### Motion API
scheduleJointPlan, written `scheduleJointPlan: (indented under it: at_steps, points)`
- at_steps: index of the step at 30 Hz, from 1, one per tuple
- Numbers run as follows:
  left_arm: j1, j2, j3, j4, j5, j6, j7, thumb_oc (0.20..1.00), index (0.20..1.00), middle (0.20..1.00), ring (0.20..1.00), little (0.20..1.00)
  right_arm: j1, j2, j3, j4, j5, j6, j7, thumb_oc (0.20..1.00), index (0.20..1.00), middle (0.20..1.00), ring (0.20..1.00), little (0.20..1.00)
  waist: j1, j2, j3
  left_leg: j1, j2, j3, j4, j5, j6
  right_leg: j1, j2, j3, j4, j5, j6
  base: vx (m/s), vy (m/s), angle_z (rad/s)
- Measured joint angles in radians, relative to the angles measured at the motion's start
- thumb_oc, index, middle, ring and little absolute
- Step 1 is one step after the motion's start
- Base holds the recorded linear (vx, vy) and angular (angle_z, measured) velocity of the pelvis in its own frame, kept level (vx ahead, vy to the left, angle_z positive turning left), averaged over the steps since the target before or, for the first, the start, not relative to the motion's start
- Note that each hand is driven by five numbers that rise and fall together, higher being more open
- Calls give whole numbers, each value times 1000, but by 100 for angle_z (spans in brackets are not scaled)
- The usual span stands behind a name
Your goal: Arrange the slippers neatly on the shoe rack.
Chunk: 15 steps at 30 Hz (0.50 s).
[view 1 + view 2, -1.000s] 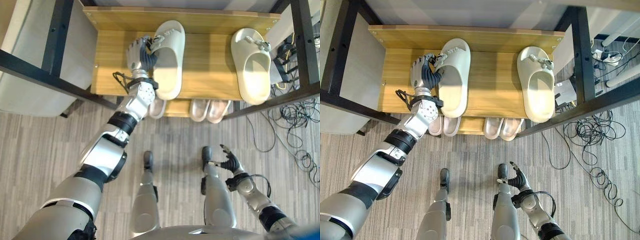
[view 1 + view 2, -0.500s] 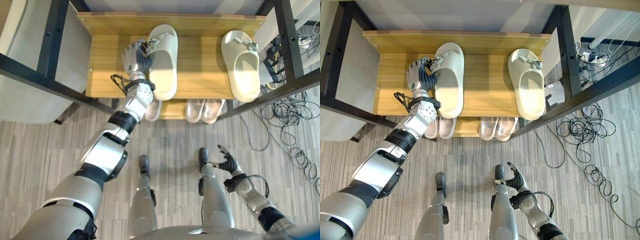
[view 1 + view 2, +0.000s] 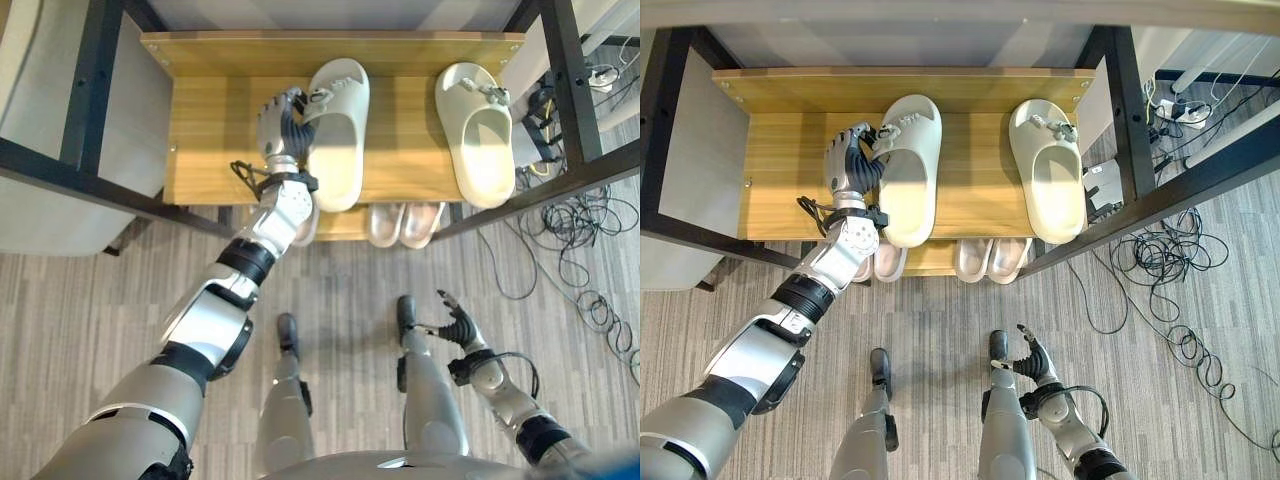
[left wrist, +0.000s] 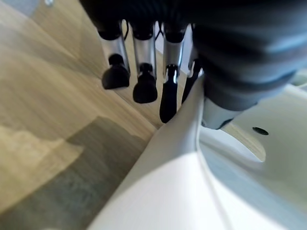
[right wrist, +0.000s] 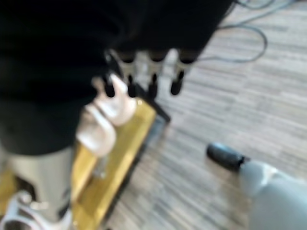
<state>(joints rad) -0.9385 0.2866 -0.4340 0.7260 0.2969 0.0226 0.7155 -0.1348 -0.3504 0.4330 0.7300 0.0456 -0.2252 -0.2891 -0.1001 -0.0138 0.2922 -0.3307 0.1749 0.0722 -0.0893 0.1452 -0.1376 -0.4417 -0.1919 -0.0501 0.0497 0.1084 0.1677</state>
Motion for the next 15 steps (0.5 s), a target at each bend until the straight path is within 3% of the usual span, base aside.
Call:
scheduleJointPlan:
  at_steps: [6, 15]
  points:
    - [11, -13, -7, 1, 0, -13, -9, 200, 200, 200, 200, 200, -40, 37, -3, 14, 1, -1, -13, 1000, 1000, 1000, 1000, 1000, 2, 4, 2, 5, 0, -9, 0, 1, -1, 14, -1, -11, -5, -1, 1, -15, -6, 4]
    - [17, -50, -17, -35, 9, -14, -9, 200, 200, 200, 200, 200, -65, 29, -1, 43, 29, 1, -25, 1000, 1000, 1000, 1000, 1000, 6, 52, 29, 8, 0, -26, 0, 2, -3, 30, -2, -22, -7, -3, 3, -13, -10, 4]
